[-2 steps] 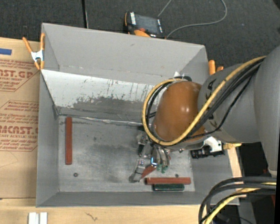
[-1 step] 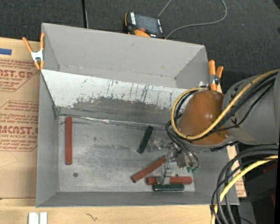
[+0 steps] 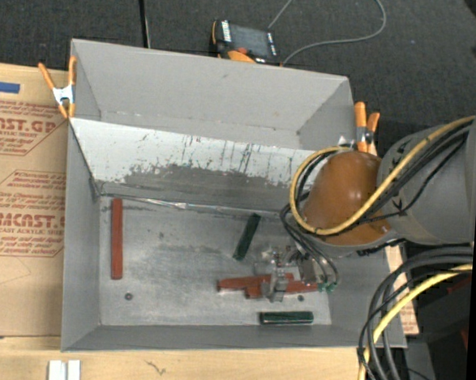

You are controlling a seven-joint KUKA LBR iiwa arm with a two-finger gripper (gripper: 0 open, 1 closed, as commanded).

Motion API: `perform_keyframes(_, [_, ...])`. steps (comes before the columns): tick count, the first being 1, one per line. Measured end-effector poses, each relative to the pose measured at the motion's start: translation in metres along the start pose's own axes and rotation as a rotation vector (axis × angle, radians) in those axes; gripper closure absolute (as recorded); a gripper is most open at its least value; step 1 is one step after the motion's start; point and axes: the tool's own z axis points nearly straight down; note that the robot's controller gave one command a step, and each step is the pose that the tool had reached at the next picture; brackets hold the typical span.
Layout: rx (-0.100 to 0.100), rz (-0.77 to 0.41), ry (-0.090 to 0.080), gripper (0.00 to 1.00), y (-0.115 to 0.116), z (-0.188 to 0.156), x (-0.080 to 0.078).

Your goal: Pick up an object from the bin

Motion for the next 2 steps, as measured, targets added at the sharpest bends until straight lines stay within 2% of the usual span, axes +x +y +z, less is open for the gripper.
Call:
perform_keyframes(1, [0.002, 0.002, -0.015, 1.0, 0.0043, -0.1142, 0.0061])
perform_keyframes(2, [0.0, 0.003, -0.008, 0.0, 0.0045, -0.1096, 0.0073])
